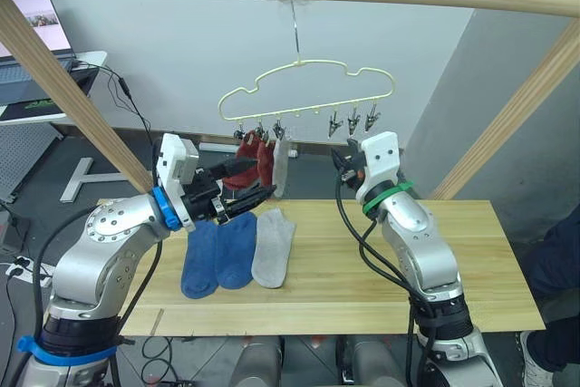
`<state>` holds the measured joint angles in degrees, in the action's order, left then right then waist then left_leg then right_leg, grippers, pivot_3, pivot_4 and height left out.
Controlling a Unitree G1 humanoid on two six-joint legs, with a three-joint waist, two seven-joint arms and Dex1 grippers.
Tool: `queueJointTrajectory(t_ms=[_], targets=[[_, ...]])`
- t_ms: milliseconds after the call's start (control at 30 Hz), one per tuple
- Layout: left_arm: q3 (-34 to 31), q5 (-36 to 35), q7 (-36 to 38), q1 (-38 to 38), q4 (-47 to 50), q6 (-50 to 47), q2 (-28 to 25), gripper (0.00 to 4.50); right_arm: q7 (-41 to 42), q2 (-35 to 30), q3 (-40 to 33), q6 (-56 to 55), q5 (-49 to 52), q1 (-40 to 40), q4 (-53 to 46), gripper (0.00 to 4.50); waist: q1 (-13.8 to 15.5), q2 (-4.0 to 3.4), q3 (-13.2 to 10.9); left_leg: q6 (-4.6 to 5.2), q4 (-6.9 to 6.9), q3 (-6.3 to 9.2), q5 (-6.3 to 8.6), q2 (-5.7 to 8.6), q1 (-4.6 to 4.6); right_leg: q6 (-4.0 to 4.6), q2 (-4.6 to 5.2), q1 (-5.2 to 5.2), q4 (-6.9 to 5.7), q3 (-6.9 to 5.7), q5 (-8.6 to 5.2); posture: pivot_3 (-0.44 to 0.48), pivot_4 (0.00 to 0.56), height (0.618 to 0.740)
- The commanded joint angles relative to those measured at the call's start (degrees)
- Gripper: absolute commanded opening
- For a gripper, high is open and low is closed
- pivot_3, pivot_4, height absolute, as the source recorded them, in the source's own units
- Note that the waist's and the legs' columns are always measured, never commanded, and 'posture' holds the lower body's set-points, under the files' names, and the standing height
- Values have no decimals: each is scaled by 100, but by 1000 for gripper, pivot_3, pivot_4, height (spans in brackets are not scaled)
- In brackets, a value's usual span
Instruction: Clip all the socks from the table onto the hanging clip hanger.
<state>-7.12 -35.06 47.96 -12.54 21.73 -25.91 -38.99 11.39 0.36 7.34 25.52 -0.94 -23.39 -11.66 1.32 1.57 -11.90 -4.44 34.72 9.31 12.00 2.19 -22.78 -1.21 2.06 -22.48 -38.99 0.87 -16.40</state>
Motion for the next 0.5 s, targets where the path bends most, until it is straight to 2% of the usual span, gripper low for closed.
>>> queueJointTrajectory(t_ms=[33,500], targets=[[-94,-84,-72,16,347,9,33,3222,-200,235,-78,-124,137,-233,193,1696,4,0,0,0,0,0,0,0,1,0,0,0,-1,0,0,185,141,740],[-204,-404,-295,145,728,-140,82,3222,-665,603,-480,-229,355,-1004,1116,1696,13,-1,0,1,0,-2,-1,2,2,0,-3,0,-3,-3,2,206,153,740]])
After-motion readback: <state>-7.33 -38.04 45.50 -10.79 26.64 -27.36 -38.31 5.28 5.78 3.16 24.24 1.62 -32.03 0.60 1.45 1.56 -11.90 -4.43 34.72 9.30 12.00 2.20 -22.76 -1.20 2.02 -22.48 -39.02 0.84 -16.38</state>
